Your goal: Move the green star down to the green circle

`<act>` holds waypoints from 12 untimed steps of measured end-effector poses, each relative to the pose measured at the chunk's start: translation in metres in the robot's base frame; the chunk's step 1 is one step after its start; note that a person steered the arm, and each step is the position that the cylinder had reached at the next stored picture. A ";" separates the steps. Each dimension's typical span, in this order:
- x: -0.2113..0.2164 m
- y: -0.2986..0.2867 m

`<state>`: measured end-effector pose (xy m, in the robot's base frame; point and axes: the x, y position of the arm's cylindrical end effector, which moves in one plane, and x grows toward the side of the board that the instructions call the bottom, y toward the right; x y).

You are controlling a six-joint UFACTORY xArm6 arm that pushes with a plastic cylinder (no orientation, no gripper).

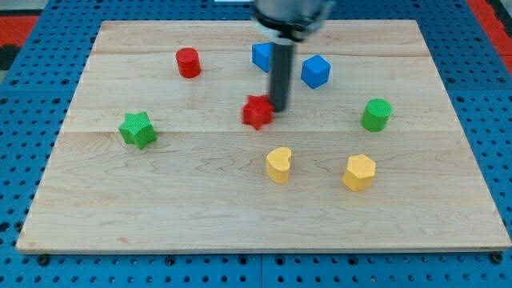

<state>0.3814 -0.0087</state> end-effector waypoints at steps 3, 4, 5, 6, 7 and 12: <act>-0.033 -0.202; 0.039 -0.209; 0.090 -0.168; 0.090 -0.084; 0.086 -0.170; 0.069 -0.061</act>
<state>0.4506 -0.0695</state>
